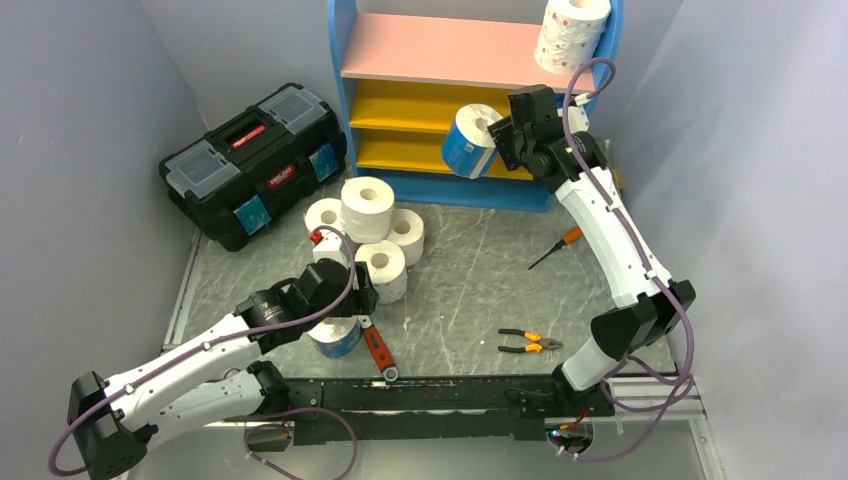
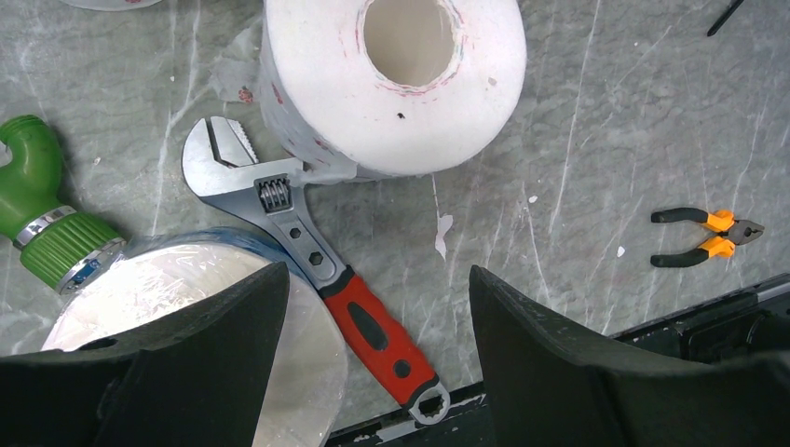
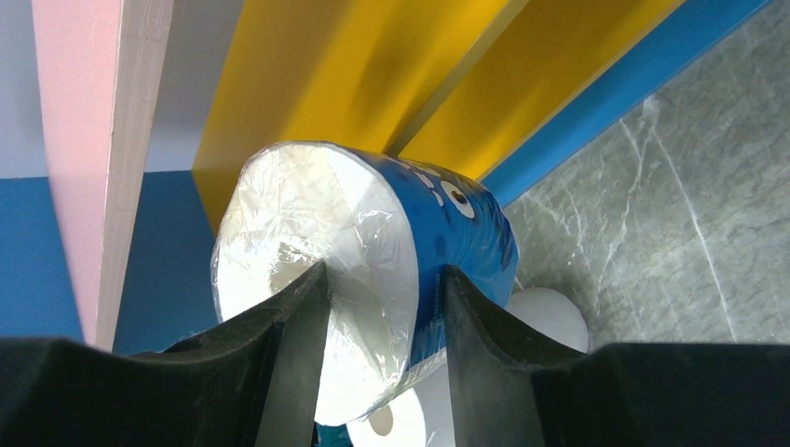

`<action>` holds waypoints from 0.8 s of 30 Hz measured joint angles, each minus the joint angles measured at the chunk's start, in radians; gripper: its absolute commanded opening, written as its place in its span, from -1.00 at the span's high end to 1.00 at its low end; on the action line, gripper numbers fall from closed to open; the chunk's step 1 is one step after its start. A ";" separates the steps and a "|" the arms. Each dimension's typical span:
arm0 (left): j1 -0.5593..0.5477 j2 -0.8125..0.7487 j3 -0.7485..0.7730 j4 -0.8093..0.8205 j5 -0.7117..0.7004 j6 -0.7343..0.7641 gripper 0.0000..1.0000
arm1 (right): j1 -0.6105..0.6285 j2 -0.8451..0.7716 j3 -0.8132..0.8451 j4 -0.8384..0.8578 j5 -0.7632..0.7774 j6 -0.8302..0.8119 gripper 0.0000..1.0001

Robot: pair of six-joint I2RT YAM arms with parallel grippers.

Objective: Place and organize the paper towels onto the shelf
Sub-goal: Place the paper towel on the shelf.

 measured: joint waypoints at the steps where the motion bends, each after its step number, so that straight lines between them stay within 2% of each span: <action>1: 0.000 0.000 0.000 0.000 0.000 0.000 -0.53 | 0.006 0.000 0.000 -0.001 0.008 0.000 1.00; 24: 0.000 0.000 0.000 0.000 0.001 0.000 -0.53 | 0.037 -0.008 0.050 -0.009 0.213 -0.054 1.00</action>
